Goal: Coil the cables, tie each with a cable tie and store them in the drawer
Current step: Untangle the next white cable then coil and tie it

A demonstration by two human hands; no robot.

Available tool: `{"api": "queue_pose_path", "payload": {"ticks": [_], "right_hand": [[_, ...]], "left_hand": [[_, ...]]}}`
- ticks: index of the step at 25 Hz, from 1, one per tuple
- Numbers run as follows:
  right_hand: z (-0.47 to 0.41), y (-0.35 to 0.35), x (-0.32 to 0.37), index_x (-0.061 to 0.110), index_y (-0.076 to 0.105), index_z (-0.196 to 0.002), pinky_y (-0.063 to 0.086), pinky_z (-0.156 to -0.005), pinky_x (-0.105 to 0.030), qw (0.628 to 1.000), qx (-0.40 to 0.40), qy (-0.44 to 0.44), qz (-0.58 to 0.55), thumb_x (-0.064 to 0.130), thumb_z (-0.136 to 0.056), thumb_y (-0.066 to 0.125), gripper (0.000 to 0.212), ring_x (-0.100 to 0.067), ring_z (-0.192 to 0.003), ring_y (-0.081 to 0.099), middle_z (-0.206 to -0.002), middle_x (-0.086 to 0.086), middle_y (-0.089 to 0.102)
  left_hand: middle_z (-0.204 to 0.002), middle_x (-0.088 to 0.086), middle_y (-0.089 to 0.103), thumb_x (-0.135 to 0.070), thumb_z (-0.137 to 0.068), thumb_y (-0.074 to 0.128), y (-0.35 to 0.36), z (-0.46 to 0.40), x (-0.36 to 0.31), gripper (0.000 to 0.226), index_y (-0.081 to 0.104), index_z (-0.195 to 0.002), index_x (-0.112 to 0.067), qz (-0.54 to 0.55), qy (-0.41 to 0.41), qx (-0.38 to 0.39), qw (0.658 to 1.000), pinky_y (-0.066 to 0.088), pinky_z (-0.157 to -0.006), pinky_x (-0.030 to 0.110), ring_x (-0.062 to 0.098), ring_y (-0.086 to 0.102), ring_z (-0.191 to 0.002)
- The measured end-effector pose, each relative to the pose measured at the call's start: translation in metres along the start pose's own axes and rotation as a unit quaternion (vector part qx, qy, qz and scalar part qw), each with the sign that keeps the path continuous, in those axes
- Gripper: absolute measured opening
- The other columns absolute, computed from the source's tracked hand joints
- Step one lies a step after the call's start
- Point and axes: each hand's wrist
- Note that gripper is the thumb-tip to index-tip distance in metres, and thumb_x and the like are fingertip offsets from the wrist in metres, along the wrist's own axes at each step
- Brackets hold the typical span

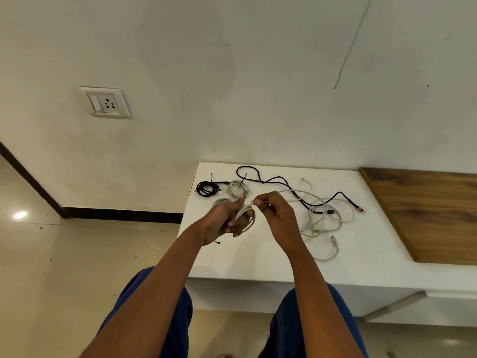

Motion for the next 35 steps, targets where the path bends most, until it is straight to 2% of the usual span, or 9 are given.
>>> {"api": "queue_pose_path", "payload": {"ticks": [4, 7, 11, 16, 20, 23, 26, 30, 35], "right_hand": [[-0.001, 0.008, 0.006, 0.013, 0.068, -0.094, 0.042, -0.071, -0.008, 0.982, -0.022, 0.102, -0.160, 0.013, -0.091, 0.058, 0.010, 0.006, -0.075, 0.055, -0.095, -0.007, 0.062], [-0.001, 0.018, 0.010, 0.004, 0.066, -0.098, 0.042, -0.072, -0.018, 0.948, -0.046, 0.167, -0.267, 0.018, -0.095, 0.051, 0.020, -0.006, -0.076, 0.054, -0.094, -0.011, 0.059], [0.002, 0.033, 0.015, -0.006, 0.061, -0.113, 0.043, -0.095, -0.033, 0.905, -0.042, 0.229, -0.357, 0.031, -0.100, 0.038, 0.045, -0.023, -0.100, 0.061, -0.108, -0.022, 0.066], [0.006, 0.030, 0.015, 0.020, 0.064, -0.115, 0.043, -0.077, -0.004, 0.952, 0.006, 0.178, -0.250, 0.027, -0.101, 0.037, 0.031, 0.005, -0.095, 0.060, -0.109, 0.002, 0.069], [0.005, 0.026, 0.014, 0.033, 0.051, -0.121, 0.038, -0.078, 0.003, 0.965, 0.034, 0.136, -0.220, 0.017, -0.100, 0.039, 0.028, 0.022, -0.095, 0.054, -0.112, 0.013, 0.061], [0.004, 0.030, 0.013, 0.034, 0.048, -0.124, 0.042, -0.085, -0.006, 0.975, -0.002, 0.096, -0.198, 0.002, -0.098, 0.041, 0.041, 0.005, -0.101, 0.057, -0.109, 0.004, 0.060], [0.004, 0.039, 0.010, 0.024, 0.050, -0.130, 0.045, -0.092, -0.030, 0.986, -0.055, 0.068, -0.139, -0.012, -0.092, 0.037, 0.054, -0.024, -0.100, 0.054, -0.102, -0.007, 0.057], [0.006, 0.047, 0.009, 0.016, 0.052, -0.132, 0.040, -0.087, -0.024, 0.993, -0.114, 0.020, -0.027, -0.011, -0.091, 0.038, 0.051, -0.020, -0.094, 0.049, -0.094, -0.002, 0.057], [0.004, 0.043, 0.008, 0.014, 0.051, -0.133, 0.041, -0.092, -0.036, 0.991, -0.129, 0.017, -0.007, -0.008, -0.093, 0.038, 0.048, -0.019, -0.094, 0.049, -0.095, -0.008, 0.060]], "left_hand": [[-0.036, -0.008, 0.025, -0.046, -0.091, 0.037, 0.004, 0.002, -0.008, 0.040, 0.046, -0.066, -0.017, 0.178, -0.002, 0.047, 0.983, 0.029, -0.041, 0.021, 0.006, 0.021, -0.031], [-0.034, -0.009, 0.025, -0.044, -0.091, 0.038, 0.008, 0.000, -0.008, 0.039, 0.046, -0.062, -0.018, 0.254, 0.020, 0.022, 0.967, 0.023, -0.039, 0.022, 0.006, 0.018, -0.029], [-0.033, -0.008, 0.024, -0.041, -0.097, 0.033, 0.014, -0.006, -0.004, 0.048, 0.049, -0.057, -0.018, 0.312, 0.054, -0.039, 0.948, 0.022, -0.037, 0.021, 0.010, 0.010, -0.033], [-0.034, -0.007, 0.024, -0.041, -0.100, 0.028, 0.018, -0.011, 0.001, 0.050, 0.045, -0.060, -0.017, 0.297, 0.089, -0.081, 0.947, 0.022, -0.037, 0.021, 0.010, 0.011, -0.034], [-0.033, -0.007, 0.024, -0.036, -0.098, 0.029, 0.019, -0.010, -0.002, 0.054, 0.049, -0.052, -0.018, 0.283, 0.091, -0.085, 0.951, 0.023, -0.035, 0.021, 0.008, 0.018, -0.029], [-0.033, -0.005, 0.025, -0.030, -0.096, 0.031, 0.024, -0.011, -0.003, 0.051, 0.048, -0.050, -0.016, 0.276, 0.091, -0.135, 0.947, 0.019, -0.038, 0.022, 0.009, 0.017, -0.028], [-0.039, -0.002, 0.037, -0.029, -0.095, 0.036, 0.033, -0.014, -0.004, 0.043, 0.049, -0.058, -0.011, 0.261, 0.100, -0.210, 0.937, 0.023, -0.036, 0.019, 0.009, 0.021, -0.027], [-0.050, 0.000, 0.048, -0.024, -0.090, 0.055, 0.038, -0.016, -0.005, 0.027, 0.061, -0.067, -0.013, 0.266, 0.088, -0.316, 0.907, 0.036, -0.042, 0.019, 0.011, 0.041, -0.041], [-0.049, -0.002, 0.047, -0.026, -0.092, 0.055, 0.037, -0.014, -0.008, 0.021, 0.062, -0.077, -0.012, 0.252, 0.081, -0.296, 0.918, 0.041, -0.046, 0.020, 0.011, 0.044, -0.046]]}}
Point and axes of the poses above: each hand's wrist, its own z-axis away from the middle knuckle, its own y-axis out of the palm, x = y × z
